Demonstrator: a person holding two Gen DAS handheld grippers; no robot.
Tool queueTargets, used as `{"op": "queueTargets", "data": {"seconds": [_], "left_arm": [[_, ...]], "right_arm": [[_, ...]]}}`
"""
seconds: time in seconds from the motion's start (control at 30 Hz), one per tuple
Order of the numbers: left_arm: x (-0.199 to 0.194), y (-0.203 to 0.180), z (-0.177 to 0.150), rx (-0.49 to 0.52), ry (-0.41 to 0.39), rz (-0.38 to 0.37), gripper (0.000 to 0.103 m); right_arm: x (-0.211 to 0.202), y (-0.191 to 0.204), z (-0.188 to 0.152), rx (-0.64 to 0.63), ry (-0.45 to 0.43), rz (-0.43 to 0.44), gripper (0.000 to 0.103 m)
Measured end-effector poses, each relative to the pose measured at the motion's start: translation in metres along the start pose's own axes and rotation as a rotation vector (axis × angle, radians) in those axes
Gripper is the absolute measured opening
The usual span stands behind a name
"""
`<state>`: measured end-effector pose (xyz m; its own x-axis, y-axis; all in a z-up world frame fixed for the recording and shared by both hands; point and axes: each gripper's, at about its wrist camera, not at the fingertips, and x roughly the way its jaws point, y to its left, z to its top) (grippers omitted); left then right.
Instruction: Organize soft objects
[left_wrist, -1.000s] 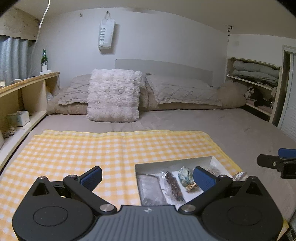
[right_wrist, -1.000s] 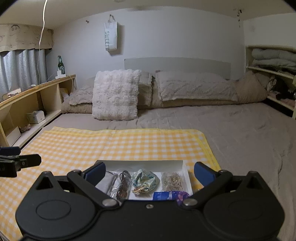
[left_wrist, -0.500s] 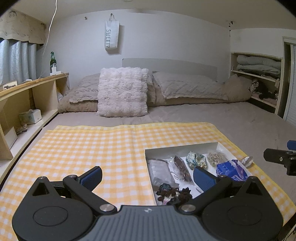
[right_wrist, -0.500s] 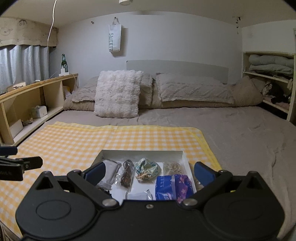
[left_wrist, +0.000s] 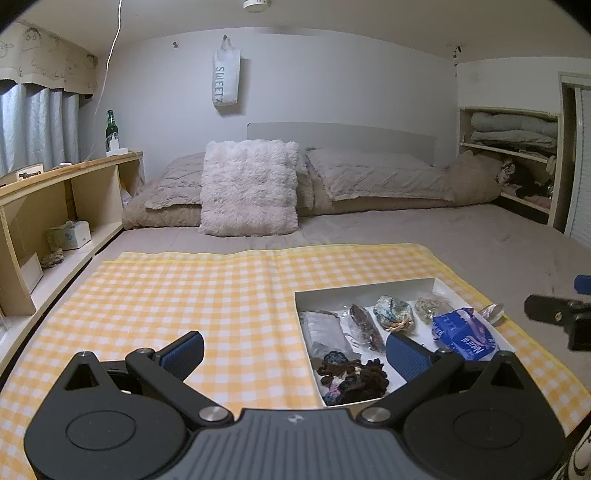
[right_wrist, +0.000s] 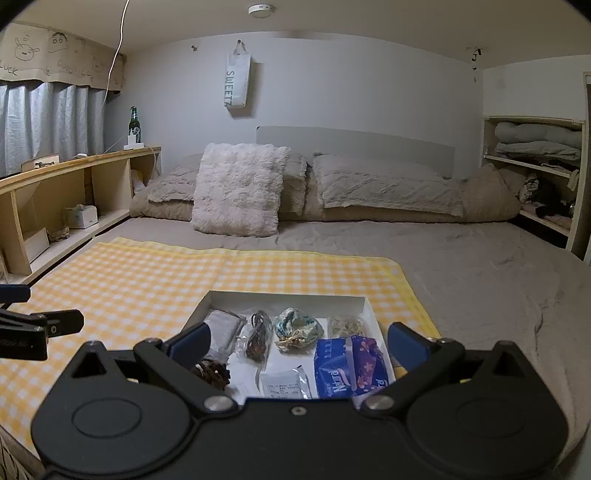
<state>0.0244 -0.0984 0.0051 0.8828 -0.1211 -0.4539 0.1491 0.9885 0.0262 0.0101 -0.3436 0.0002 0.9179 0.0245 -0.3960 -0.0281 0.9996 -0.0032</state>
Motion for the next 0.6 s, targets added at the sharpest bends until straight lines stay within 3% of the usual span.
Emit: {"op": "queueTargets", "data": {"seconds": [0.6], "left_arm": [[-0.0043, 0.0003, -0.0018, 0.003, -0.012, 0.004, 0.103]], "right_arm": [[-0.0055, 0.0058, -0.0028, -0.021, -0.016, 0.002, 0.103]]}}
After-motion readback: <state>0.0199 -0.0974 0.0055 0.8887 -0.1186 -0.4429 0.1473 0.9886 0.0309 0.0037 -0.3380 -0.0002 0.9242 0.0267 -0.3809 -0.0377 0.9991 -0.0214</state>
